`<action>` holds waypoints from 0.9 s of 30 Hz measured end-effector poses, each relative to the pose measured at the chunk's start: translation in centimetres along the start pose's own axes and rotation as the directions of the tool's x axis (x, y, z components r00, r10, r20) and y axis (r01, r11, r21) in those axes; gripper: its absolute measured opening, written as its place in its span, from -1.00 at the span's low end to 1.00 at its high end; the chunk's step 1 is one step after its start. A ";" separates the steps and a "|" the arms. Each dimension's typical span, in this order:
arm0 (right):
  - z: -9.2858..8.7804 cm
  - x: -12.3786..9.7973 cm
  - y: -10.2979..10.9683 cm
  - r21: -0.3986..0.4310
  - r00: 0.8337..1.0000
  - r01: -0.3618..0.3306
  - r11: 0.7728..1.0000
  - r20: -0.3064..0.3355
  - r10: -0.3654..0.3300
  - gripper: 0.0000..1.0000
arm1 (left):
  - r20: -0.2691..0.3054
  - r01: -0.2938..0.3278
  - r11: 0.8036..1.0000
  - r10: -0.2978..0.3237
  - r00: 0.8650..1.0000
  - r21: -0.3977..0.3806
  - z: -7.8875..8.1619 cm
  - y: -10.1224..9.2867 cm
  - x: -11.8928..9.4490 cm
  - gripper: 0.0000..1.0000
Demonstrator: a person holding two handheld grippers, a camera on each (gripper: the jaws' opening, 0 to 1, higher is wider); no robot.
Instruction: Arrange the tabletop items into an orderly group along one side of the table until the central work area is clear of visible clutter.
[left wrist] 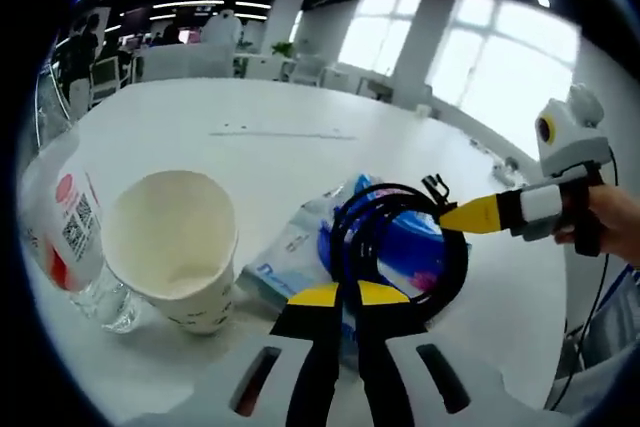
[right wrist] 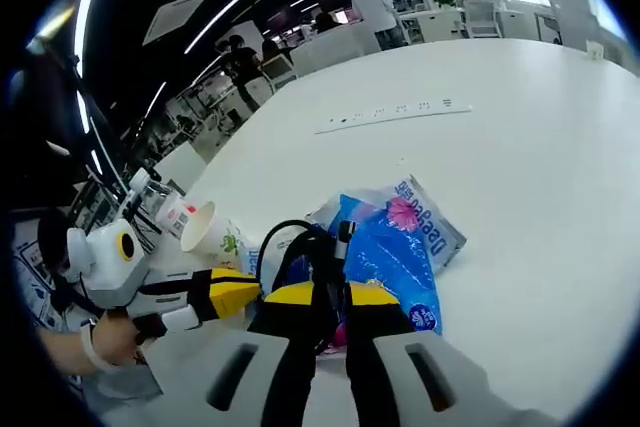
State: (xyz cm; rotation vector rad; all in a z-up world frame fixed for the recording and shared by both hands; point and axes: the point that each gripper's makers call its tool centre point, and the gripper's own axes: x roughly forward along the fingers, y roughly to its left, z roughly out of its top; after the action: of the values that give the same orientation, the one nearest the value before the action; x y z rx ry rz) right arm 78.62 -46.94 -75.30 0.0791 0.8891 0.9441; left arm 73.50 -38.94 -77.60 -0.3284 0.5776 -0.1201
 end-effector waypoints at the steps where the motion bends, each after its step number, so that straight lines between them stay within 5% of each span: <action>1: -0.1 -0.1 0.0 0.004 1.000 -0.001 1.000 0.000 0.001 -0.89 | 0.002 0.003 1.000 -0.003 1.000 -0.005 0.1 0.0 -0.1 -1.00; 27: -1.7 -2.0 0.8 0.093 1.000 -0.020 0.995 0.026 0.017 -0.92 | 0.012 0.036 0.999 -0.037 0.999 0.013 0.7 -0.7 -1.7 -1.00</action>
State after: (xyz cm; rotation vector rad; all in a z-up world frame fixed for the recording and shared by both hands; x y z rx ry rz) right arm 76.39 -48.43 -74.78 0.1788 0.9104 0.9171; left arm 72.42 -39.03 -75.92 -0.3273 0.5583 -0.1567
